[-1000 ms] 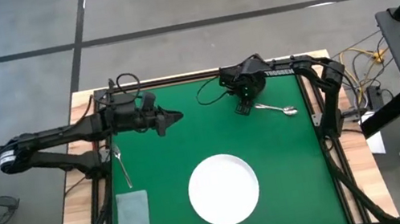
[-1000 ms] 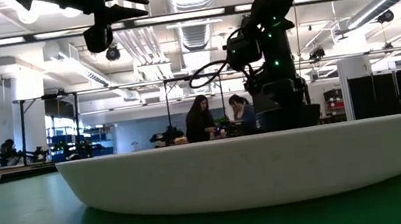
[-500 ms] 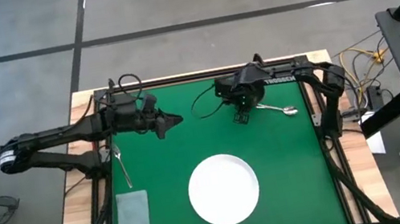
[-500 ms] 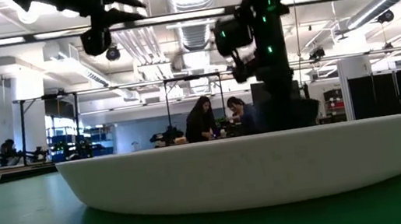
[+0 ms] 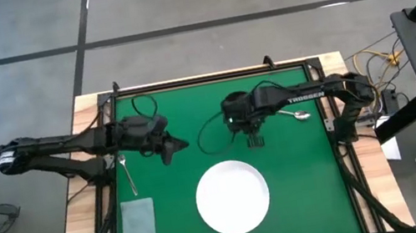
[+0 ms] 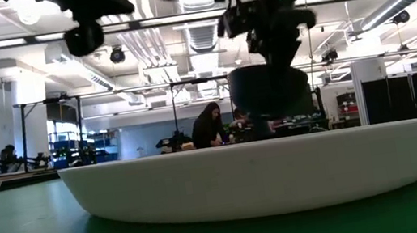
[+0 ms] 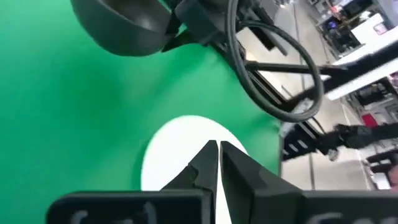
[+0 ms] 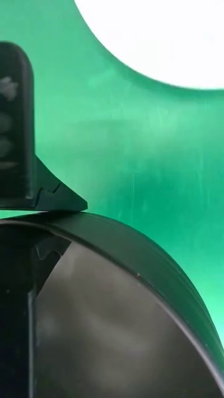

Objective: Set table place
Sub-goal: Put the black bowl on top of the white plate on the table

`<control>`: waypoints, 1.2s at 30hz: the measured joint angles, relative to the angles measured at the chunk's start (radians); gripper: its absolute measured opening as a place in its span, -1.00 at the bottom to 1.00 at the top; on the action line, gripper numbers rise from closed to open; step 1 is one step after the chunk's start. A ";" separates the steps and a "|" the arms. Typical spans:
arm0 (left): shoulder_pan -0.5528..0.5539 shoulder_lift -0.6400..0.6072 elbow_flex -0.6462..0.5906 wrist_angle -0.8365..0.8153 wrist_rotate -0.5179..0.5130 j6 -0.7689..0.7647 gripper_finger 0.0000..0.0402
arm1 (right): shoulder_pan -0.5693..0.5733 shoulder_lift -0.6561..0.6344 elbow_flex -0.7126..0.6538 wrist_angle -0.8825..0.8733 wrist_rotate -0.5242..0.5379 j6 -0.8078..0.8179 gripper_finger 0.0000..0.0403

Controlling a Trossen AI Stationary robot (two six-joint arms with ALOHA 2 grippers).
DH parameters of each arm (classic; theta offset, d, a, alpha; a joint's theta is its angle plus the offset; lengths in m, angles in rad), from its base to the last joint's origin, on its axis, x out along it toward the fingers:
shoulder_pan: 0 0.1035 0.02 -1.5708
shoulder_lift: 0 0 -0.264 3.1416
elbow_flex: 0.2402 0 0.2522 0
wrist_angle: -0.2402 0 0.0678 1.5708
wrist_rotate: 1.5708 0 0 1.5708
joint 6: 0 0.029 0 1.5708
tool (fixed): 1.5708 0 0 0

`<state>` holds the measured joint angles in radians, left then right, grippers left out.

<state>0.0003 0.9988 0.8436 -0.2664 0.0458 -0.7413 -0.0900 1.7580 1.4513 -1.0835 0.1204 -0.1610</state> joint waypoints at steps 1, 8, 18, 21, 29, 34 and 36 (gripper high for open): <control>-0.031 -0.007 0.002 -0.017 -0.028 -0.024 -0.99 | 0.020 -0.002 0.000 -0.004 0.000 0.000 -0.96; -0.298 -0.082 0.004 -0.247 -0.381 -0.260 -1.00 | 0.168 -0.019 0.000 -0.014 0.004 0.029 -0.96; -0.518 -0.093 0.000 -0.319 -0.491 -0.300 -1.00 | 0.460 0.015 0.021 0.048 -0.003 0.369 -0.96; -0.581 -0.063 -0.004 -0.320 -0.491 -0.311 -1.00 | 0.507 0.070 0.085 0.048 0.000 0.397 -0.96; -0.725 0.049 -0.033 -0.323 -0.510 -0.477 -1.00 | 0.550 0.286 0.329 -0.074 -0.009 0.387 -0.96; -0.801 0.104 -0.037 -0.328 -0.511 -0.575 -1.00 | 0.574 0.408 0.487 -0.133 -0.048 0.343 -0.96; -0.827 0.122 -0.037 -0.328 -0.513 -0.612 -1.00 | 0.588 0.443 0.543 -0.145 -0.051 0.340 -0.96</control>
<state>-0.8270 1.1204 0.8070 -0.5944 -0.4670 -1.3528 0.4976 2.2013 1.9939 -1.2283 0.0693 0.1792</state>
